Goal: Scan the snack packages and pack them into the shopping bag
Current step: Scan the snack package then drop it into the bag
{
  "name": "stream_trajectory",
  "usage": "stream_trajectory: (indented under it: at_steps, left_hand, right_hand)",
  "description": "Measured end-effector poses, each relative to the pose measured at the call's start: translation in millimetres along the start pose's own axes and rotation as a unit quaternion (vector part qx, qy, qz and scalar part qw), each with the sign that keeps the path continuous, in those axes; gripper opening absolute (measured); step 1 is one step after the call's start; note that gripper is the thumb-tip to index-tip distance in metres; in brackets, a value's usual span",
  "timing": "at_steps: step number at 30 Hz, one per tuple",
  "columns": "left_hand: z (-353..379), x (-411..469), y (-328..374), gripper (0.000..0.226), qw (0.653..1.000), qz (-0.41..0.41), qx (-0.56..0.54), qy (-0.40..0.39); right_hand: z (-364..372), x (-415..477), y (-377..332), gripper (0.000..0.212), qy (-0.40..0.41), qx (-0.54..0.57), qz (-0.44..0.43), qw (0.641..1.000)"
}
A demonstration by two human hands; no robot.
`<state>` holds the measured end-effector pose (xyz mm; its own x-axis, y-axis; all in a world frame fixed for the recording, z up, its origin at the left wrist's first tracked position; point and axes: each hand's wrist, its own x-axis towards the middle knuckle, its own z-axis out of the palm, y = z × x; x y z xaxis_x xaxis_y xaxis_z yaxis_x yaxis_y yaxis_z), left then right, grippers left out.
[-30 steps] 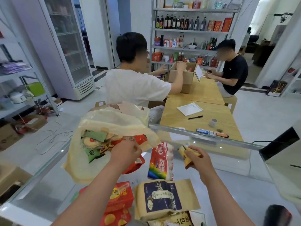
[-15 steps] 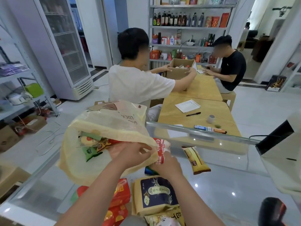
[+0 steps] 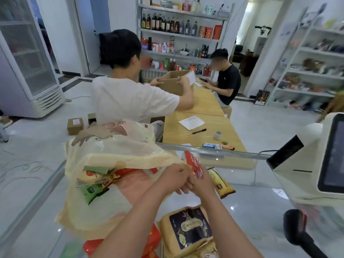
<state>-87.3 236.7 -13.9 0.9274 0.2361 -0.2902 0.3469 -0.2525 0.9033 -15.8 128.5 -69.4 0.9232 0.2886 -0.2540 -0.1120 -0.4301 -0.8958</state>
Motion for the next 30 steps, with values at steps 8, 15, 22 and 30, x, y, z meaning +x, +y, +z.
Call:
stream_trajectory:
  at_steps: [8,15,22,30]
  left_hand:
    - [43,16,23,0.074,0.976,-0.106,-0.142,-0.129]
    - [126,25,36,0.056,0.878,-0.127,-0.436,-0.148]
    - [219,2,65,0.038,0.758,-0.153,-0.624,-0.116]
    - [247,52,46,0.045,0.858,-0.145,-0.471,0.14]
  right_hand:
    - [-83,-50,-11,0.078,-0.05,0.459,-0.058,0.885]
    - [-113,-59,5,0.062,0.098,0.474,-0.033,0.875]
    - [-159,-54,35,0.019,0.185,0.466,-0.011,0.865]
    - [-236,-46,102,0.004,0.126,0.041,-0.074,0.988]
